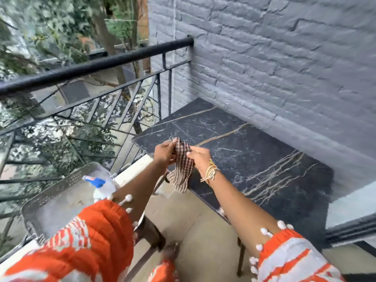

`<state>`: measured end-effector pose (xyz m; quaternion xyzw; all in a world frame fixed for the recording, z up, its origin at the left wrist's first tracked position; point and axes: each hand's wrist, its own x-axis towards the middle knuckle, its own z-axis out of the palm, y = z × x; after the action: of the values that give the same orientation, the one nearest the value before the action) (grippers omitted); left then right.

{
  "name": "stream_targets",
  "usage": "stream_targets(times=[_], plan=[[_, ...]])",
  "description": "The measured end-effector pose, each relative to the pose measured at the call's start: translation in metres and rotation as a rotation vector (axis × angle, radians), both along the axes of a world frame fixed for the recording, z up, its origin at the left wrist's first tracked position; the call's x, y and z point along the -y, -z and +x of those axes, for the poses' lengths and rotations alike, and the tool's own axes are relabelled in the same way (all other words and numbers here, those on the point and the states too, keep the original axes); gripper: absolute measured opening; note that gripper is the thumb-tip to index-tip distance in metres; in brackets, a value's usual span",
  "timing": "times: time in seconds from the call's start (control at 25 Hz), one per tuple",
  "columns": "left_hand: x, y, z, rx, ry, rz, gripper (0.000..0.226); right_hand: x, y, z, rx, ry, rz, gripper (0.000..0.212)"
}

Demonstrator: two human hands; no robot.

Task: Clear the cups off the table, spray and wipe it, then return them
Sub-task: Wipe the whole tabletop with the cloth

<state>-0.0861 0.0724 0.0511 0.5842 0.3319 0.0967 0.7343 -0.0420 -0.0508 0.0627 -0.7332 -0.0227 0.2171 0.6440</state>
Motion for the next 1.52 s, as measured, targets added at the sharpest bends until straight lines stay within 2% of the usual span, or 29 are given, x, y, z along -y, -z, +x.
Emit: stream_targets(times=[0.16,0.24,0.32,0.4,0.48,0.56,0.68,0.72,0.76,0.84,0.92,1.0,1.04,1.08,1.16,1.24,1.28,1.44,1.52], plan=[[0.003,-0.023,0.074,0.078,-0.017,0.16,0.036,0.004,-0.016,0.067,0.169,0.199,-0.03,0.027],[-0.01,-0.031,0.11,0.043,-0.085,0.29,0.04,0.006,-0.019,0.109,0.122,0.395,0.004,0.023],[-0.033,-0.03,0.141,-0.018,-0.114,0.265,0.04,0.013,-0.019,0.146,-0.006,0.563,0.062,0.024],[-0.052,-0.026,0.165,-0.045,-0.018,0.14,0.035,0.019,-0.019,0.17,-0.065,0.595,0.088,0.024],[-0.064,-0.021,0.193,-0.105,0.137,0.074,0.031,0.02,-0.021,0.191,-0.043,0.608,0.07,0.024],[-0.064,-0.018,0.212,-0.228,0.3,0.114,0.025,0.016,-0.023,0.202,0.016,0.679,0.043,0.02],[-0.054,-0.014,0.229,-0.493,0.568,0.327,0.024,0.015,-0.023,0.206,0.105,0.829,0.012,0.015],[-0.052,-0.016,0.233,-0.539,0.675,0.355,0.032,0.017,-0.023,0.206,0.141,0.852,0.02,0.016],[-0.05,-0.017,0.238,-0.556,0.798,0.322,0.05,0.018,-0.024,0.208,0.194,0.846,0.015,0.016],[-0.043,-0.019,0.248,-0.563,1.026,0.162,0.084,0.021,-0.025,0.217,0.309,0.77,-0.031,0.019],[-0.032,-0.018,0.254,-0.572,1.18,0.05,0.096,0.024,-0.025,0.229,0.361,0.685,-0.101,0.024],[-0.02,-0.013,0.26,-0.598,1.226,0.114,0.106,0.028,-0.025,0.238,0.337,0.631,-0.16,0.028],[-0.013,-0.01,0.262,-0.585,1.236,0.218,0.105,0.03,-0.023,0.241,0.328,0.616,-0.19,0.03],[-0.007,-0.005,0.267,-0.531,1.207,0.331,0.093,0.032,-0.022,0.242,0.33,0.604,-0.213,0.031],[0.008,-0.007,0.267,-0.402,1.102,0.478,0.056,0.042,-0.018,0.243,0.347,0.595,-0.231,0.03],[0.023,-0.009,0.263,-0.314,0.988,0.359,0.019,0.056,-0.015,0.243,0.35,0.6,-0.233,0.027],[0.031,-0.012,0.259,-0.324,0.953,0.233,0.013,0.063,-0.015,0.243,0.35,0.602,-0.242,0.026],[0.049,-0.011,0.261,-0.375,0.911,-0.087,0.034,0.085,-0.027,0.248,0.367,0.546,-0.282,0.028],[0.056,-0.01,0.268,-0.328,0.849,-0.197,0.02,0.09,-0.034,0.254,0.345,0.473,-0.308,0.032]])
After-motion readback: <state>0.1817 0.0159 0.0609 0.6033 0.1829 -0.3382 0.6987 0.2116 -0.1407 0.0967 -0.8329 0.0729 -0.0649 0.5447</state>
